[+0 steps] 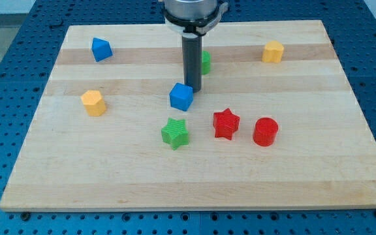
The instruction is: Move green star to green circle
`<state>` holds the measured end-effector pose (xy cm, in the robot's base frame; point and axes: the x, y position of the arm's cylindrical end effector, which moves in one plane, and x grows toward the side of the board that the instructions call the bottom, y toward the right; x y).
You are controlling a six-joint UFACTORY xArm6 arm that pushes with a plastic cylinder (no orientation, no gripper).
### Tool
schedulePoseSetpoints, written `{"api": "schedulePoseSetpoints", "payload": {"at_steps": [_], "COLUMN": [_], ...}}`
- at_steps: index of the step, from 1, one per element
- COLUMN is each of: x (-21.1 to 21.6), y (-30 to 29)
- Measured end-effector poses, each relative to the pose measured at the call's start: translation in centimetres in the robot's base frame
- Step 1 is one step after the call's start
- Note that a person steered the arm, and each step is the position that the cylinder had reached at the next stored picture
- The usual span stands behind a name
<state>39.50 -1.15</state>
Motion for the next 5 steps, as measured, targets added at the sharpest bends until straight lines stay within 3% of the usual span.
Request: {"api": "schedulePoseSetpoints", "payload": {"at_steps": [3,5], "x": [-1.6,4.5], "y": [-9.2,-10.1]}}
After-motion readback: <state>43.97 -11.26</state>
